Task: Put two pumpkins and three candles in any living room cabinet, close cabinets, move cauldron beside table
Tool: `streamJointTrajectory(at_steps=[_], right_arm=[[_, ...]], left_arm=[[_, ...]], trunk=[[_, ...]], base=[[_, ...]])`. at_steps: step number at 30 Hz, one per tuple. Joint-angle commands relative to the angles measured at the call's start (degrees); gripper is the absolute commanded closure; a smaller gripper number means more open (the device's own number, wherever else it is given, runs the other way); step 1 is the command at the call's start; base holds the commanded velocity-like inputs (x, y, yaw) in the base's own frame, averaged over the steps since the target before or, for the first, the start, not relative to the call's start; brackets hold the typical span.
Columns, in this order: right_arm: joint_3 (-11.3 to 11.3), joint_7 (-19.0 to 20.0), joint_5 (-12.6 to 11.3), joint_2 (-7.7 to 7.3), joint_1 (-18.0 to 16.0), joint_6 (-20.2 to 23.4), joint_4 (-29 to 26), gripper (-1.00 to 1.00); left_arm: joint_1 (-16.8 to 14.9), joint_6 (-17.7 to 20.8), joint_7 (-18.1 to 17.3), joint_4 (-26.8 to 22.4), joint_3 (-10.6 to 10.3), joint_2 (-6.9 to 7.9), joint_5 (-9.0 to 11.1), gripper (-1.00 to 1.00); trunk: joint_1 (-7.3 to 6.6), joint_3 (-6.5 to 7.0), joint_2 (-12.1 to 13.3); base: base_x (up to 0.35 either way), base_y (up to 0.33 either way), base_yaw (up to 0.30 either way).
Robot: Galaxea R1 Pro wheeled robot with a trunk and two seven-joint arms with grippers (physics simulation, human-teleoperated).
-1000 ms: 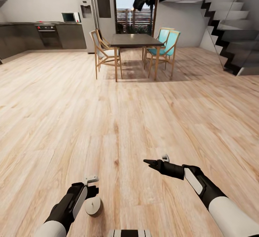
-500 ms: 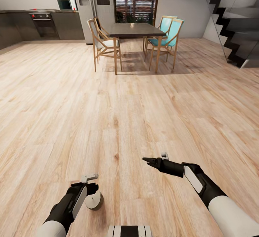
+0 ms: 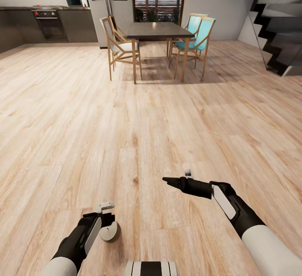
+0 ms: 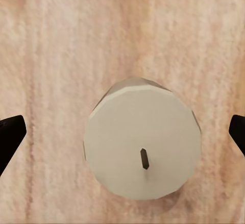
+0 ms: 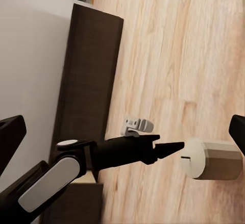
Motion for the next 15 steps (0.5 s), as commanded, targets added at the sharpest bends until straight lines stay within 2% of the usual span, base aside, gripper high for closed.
streamJointTrajectory(at_steps=[1,11,15], right_arm=[[0.14,-0.08,-0.40,-0.05,-0.04,0.33,-0.02,-1.00],[0.09,-0.17,-0.17,-0.05,-0.04,0.28,0.01,-1.00],[0.06,-0.17,-0.14,-0.05,-0.03,0.27,0.02,-1.00]], left_arm=[[-0.01,0.23,0.40,-0.09,0.11,-0.06,0.62,-1.00],[-0.01,0.23,0.34,-0.09,-0.14,-0.29,0.53,-1.00],[-0.01,0.23,0.31,-0.09,-2.09,-0.30,0.59,-1.00]], trunk=[[0.01,-0.27,-0.04],[0.01,-0.27,-0.04],[0.01,-0.27,-0.04]], base=[[0.000,0.000,0.000],[0.000,0.000,0.000],[0.000,0.000,0.000]])
